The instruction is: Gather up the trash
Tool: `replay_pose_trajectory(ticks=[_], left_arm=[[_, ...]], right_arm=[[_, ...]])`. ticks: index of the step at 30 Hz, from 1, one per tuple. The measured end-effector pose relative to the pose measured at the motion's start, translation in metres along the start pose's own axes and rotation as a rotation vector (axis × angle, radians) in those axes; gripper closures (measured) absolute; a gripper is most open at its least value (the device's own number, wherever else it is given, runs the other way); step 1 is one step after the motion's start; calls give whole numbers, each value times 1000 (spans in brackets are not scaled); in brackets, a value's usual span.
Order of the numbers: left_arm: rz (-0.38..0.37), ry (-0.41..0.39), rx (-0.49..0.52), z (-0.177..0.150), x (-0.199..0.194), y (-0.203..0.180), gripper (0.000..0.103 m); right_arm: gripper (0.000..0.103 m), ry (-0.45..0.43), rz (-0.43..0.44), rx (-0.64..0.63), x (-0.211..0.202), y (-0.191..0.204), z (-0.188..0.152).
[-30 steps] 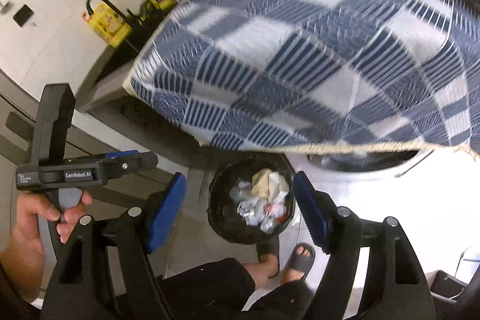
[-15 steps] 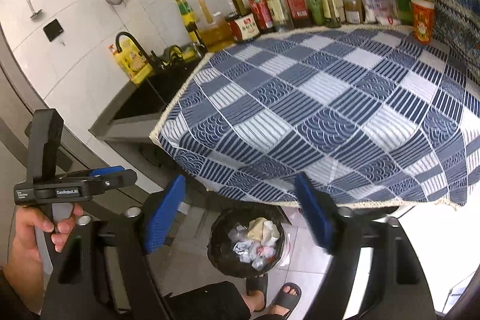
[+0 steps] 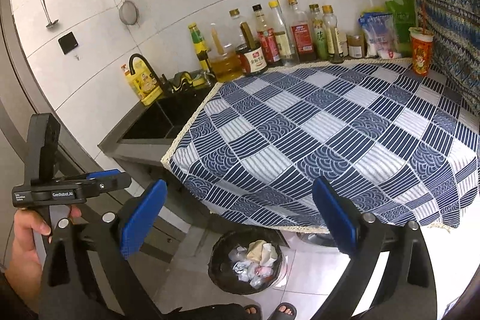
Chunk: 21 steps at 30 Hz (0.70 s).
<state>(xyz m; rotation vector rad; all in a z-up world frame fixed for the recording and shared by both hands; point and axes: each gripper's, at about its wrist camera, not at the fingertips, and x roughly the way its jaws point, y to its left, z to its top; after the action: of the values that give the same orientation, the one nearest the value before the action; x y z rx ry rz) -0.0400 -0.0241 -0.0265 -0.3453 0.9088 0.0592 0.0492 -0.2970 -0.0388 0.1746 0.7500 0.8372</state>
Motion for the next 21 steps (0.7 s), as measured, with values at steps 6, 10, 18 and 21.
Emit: replay_pose_trajectory(ticks=[6, 10, 18, 21], left_arm=[[-18, -4, 25, 6, -1, -5, 21], [-25, -12, 45, 8, -6, -11, 21], [-28, -42, 33, 15, -12, -13, 21], [-36, -36, 35, 16, -13, -16, 21]], right_arm=[[7, -9, -38, -2, -9, -3, 9], [6, -13, -64, 2, -12, -6, 9], [5, -38, -97, 4, -23, -8, 9], [5, -27, -98, 2, -22, -8, 11]])
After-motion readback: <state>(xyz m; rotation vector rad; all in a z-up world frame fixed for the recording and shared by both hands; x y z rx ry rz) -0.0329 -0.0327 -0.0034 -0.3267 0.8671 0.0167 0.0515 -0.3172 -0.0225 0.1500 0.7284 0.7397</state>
